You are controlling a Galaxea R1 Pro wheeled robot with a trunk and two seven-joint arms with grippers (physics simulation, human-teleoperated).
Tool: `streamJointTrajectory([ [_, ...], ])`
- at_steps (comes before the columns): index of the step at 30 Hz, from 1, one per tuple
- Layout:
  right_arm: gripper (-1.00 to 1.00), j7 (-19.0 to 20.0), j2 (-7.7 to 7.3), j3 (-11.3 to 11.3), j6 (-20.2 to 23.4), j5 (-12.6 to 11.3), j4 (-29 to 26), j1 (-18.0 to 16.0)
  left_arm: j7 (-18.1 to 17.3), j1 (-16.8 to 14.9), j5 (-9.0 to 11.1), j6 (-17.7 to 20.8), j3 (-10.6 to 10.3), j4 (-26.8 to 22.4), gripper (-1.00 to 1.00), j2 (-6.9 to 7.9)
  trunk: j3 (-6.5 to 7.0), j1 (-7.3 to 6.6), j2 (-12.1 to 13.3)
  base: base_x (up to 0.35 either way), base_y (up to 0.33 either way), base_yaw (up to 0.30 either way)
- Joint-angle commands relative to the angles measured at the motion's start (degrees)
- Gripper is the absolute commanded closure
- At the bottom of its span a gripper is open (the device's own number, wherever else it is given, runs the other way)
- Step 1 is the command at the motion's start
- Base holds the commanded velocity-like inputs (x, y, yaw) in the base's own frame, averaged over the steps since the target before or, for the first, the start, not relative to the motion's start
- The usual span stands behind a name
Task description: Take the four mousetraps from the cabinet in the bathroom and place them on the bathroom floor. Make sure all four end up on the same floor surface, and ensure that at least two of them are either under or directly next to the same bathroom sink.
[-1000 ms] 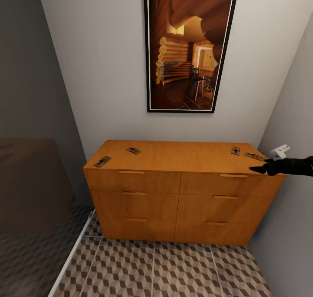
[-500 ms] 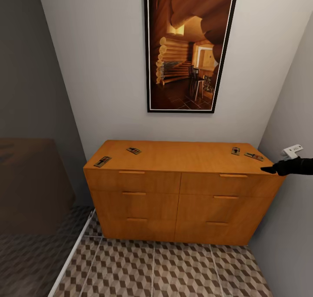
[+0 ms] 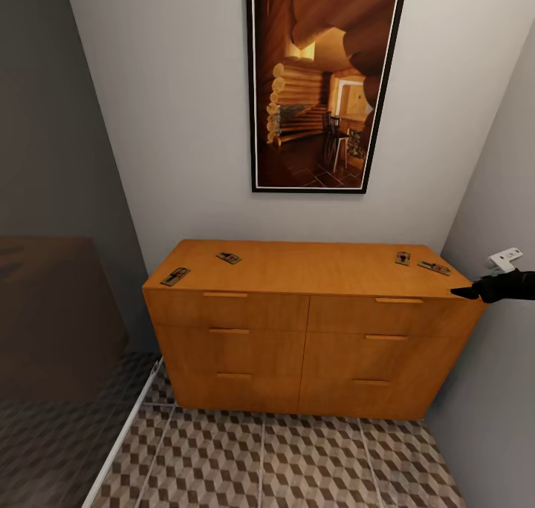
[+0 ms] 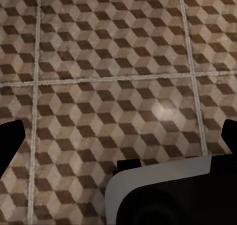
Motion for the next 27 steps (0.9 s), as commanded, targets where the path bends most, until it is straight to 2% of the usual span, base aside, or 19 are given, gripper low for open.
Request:
streamJointTrajectory([
  [1, -1.00, 0.7, -0.10, -0.2, 0.3, 0.4, -0.1, 0.0, -0.1, -0.1, -0.5, -0.3, 0.5, 0.2, -1.00, 0.03, -0.06, 0.00, 0.0, 0.036, 0.000, 0.000],
  [12, -1.00, 2.0, -0.56, -0.1, 0.4, 0.4, -2.6, 0.0, -0.1, 0.1, -0.5, -0.2, 0.6, 0.2, -1.00, -0.19, -0.06, 0.00, 0.0, 0.208, -0.022, 0.000],
  [27, -1.00, 2.2, -0.59, 0.1, 0.4, 0.4, -3.3, 0.0, -0.1, 0.1, -0.5, -0.2, 0.6, 0.2, -1.00, -0.21, -0.06, 0.00, 0.0, 0.242, -0.141, 0.000],
])
